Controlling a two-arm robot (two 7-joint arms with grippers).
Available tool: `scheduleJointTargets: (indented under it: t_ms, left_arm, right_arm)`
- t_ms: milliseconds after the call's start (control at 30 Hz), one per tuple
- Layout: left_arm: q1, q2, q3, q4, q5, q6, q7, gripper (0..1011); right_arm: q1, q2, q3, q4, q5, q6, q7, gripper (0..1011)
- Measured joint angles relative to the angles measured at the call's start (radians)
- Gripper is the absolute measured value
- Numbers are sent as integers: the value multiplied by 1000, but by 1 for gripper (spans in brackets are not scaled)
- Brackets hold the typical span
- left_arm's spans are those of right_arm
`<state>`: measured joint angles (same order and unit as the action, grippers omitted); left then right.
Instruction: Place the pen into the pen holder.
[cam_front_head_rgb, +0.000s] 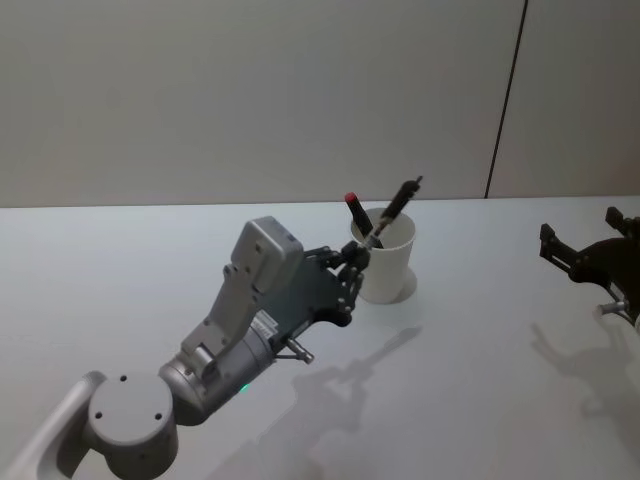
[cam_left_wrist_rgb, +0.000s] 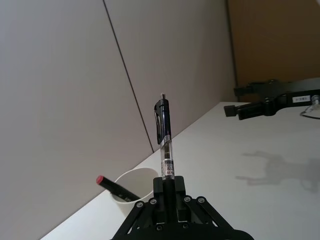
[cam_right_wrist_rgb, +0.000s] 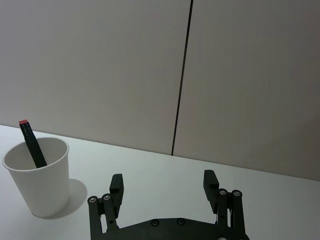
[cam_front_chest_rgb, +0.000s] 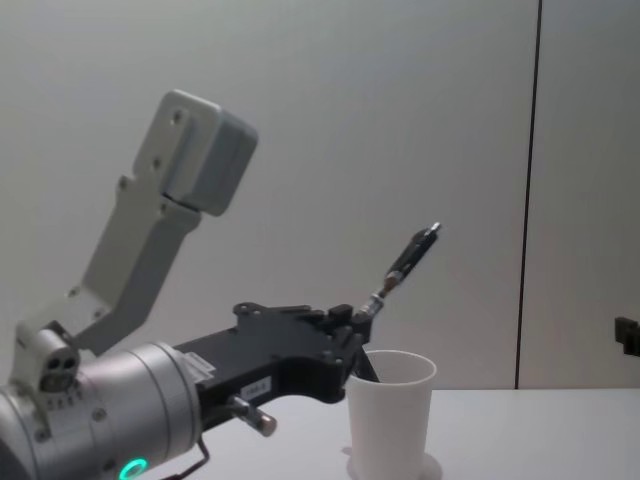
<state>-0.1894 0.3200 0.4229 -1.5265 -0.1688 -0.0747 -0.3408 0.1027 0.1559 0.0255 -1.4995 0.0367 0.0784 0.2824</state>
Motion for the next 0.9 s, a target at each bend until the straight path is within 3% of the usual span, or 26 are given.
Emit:
scheduleJointTargets:
  t_ms: [900]
  left_arm:
    - [-60, -72, 43, 78, 53, -53, -112, 131]
  right_arm:
    - [0, 0, 0, 0, 0, 0, 0, 1002]
